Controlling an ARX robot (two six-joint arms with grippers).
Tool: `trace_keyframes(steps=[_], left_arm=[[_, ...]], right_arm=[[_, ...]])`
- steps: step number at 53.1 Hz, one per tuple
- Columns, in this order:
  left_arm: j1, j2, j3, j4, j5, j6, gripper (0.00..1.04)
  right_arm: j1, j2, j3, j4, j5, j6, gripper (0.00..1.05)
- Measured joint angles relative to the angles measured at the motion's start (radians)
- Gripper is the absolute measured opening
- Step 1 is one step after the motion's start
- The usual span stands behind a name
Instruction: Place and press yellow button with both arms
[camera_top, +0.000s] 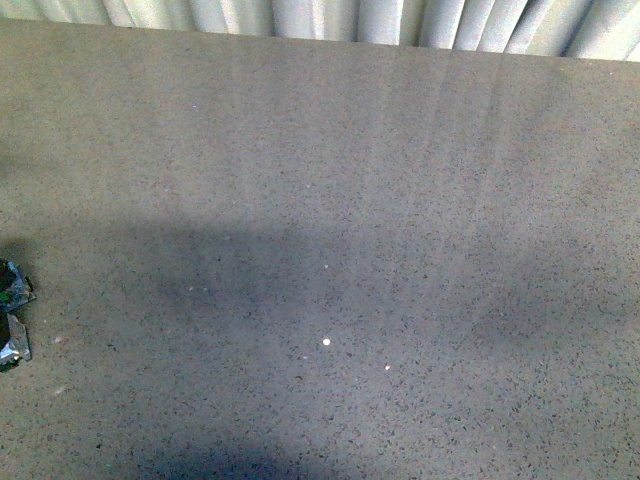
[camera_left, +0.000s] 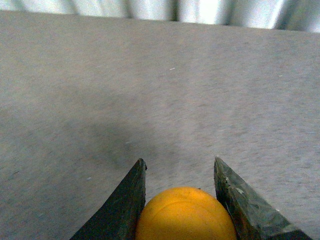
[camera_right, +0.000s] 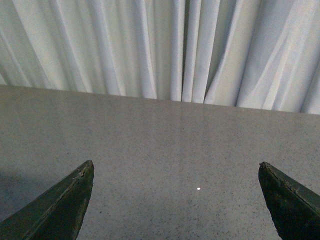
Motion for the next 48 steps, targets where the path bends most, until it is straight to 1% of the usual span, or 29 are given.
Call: trace_keyframes(steps=[1,3,4,7,8,10,14,22,24,32,48], left_arm=[[-0.016,0.003,0.005,0.0,-0.003,-0.002,0.33],[-0.077,0.021,0.024,0.006,-0.021,-0.017,0.33],[-0.092,0.026,0.029,0.009,-0.026,-0.02,0.33],[-0.179,0.069,0.062,0.028,-0.051,-0.031,0.33],[-0.193,0.076,0.067,0.032,-0.053,-0.033,0.33],[-0.246,0.107,0.086,0.045,-0.066,-0.043,0.33],[-0.32,0.153,0.112,0.058,-0.074,-0.051,0.33],[-0.499,0.277,0.156,0.103,-0.084,-0.056,0.33],[-0.529,0.302,0.164,0.113,-0.085,-0.056,0.33],[-0.6,0.391,0.197,0.14,-0.085,-0.052,0.33],[-0.661,0.524,0.236,0.168,-0.116,-0.019,0.33]], right_arm=[[0.0,0.0,0.0,0.0,0.0,0.0,0.96],[0.0,0.0,0.0,0.0,0.0,0.0,0.96],[0.0,0.0,0.0,0.0,0.0,0.0,0.96],[0.0,0.0,0.0,0.0,0.0,0.0,0.96],[0.0,0.0,0.0,0.0,0.0,0.0,0.96],[0.0,0.0,0.0,0.0,0.0,0.0,0.96],[0.0,0.0,0.0,0.0,0.0,0.0,0.96],[0.0,0.0,0.0,0.0,0.0,0.0,0.96],[0.0,0.0,0.0,0.0,0.0,0.0,0.96],[0.0,0.0,0.0,0.0,0.0,0.0,0.96],[0.0,0.0,0.0,0.0,0.0,0.0,0.96]])
